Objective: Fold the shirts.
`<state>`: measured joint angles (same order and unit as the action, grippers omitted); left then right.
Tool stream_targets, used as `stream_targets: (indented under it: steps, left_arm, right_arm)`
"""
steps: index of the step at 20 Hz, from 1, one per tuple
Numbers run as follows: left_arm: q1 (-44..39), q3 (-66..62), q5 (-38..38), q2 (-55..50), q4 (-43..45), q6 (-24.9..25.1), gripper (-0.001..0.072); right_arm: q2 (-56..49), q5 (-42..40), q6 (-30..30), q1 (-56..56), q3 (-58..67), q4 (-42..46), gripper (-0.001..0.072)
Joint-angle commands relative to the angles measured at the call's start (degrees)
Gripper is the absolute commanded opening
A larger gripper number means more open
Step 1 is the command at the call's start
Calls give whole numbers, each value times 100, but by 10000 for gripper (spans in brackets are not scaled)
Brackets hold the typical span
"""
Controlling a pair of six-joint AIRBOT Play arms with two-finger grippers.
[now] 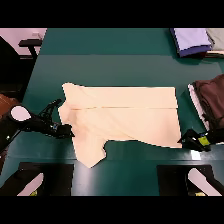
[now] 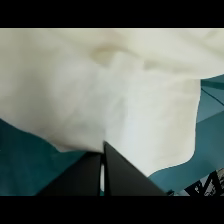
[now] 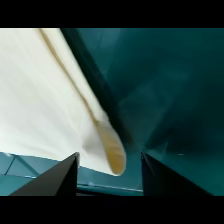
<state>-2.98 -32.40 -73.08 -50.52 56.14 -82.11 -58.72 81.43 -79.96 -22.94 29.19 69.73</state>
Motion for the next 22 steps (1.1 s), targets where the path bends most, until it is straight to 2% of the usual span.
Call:
stream_targets:
  steps: [1,2,4,5,10,13,17,22]
  left_arm:
    - [-2,-28,-46,7,122,2,26]
    - [-2,-28,-131,7,208,2,25]
    - [-2,-57,-538,7,570,-7,24]
    - [-2,-105,-785,63,772,-37,24]
    - [-2,-144,-1609,1547,992,-664,24]
    - [-2,-466,-1967,1744,988,-793,24]
    - [-2,-918,-763,1458,997,-616,23]
    - [0,-1847,269,-192,1342,-271,26]
  right_arm:
    - [-431,-402,57,492,-57,-122,372]
    - [-520,-407,57,710,68,-101,297]
    - [-579,-293,57,1088,385,-76,83]
    - [-529,-192,57,1231,546,-57,22]
    - [597,621,22,1403,1075,-24,18]
    - [1215,831,-361,1405,1506,494,18]
    - [916,636,-358,1434,2234,483,18]
    - [-638,-105,-337,2155,3314,481,18]
